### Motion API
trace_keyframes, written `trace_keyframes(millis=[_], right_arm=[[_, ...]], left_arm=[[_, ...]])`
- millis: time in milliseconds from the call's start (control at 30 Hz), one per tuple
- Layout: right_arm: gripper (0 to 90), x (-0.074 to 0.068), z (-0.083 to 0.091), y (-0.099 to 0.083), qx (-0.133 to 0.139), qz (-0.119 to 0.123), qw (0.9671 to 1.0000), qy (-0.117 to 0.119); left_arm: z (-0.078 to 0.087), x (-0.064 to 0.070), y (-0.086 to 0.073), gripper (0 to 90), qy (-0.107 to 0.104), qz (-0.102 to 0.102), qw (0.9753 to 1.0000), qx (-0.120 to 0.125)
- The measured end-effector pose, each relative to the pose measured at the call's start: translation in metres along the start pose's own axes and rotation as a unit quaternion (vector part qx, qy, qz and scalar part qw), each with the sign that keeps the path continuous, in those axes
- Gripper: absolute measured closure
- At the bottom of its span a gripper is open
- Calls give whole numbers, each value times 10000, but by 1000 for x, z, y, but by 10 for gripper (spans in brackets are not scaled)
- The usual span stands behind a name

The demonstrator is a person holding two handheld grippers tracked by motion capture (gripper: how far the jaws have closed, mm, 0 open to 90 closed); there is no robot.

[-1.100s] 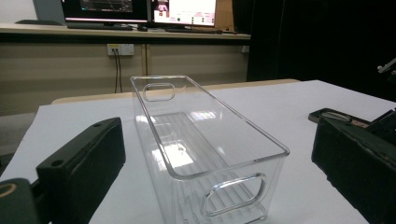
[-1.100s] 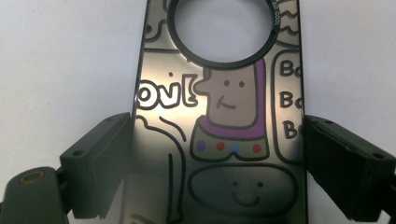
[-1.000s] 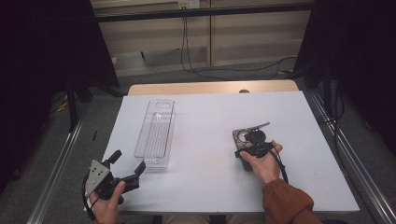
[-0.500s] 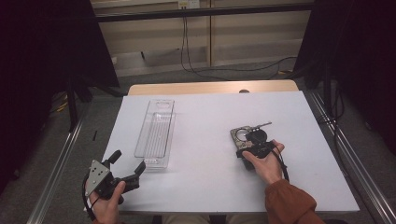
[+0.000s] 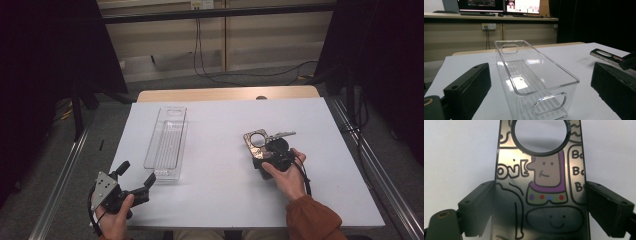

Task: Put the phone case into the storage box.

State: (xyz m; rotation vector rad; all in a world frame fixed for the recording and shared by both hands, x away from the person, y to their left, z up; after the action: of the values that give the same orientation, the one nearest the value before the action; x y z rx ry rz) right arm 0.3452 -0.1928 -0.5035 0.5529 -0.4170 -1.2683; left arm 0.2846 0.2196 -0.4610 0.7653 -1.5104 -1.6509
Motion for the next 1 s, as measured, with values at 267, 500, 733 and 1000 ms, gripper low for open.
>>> trace_keyframes(millis=[267,500,733,1000], right_arm=[[122,0,1,0,258,-2,9995,200],[122,2,4,3,735,82,9965,387],[122,3,8,3,955,-13,9941,521],[122,4,13,3,1439,-1,9871,700]], left_arm=[[0,0,0,28,6,-16,10000,-10],[0,0,0,29,-8,-18,10000,11],[0,0,0,28,-20,-5,10000,13],[0,0,0,29,-10,-15,10000,22]])
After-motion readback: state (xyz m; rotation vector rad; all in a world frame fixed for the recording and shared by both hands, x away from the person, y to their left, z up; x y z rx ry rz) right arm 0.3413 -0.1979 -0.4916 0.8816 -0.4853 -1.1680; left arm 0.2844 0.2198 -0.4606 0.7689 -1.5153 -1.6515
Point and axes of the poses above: each handheld gripper's, and its own axes: z roughly backward along the jaws, y roughly out of its top, x roughly to its right, the point moved 6 cm from there along -z, roughly forward along the jaws, and after that the axes turned 1 degree about -y, right-handed, at the moved point
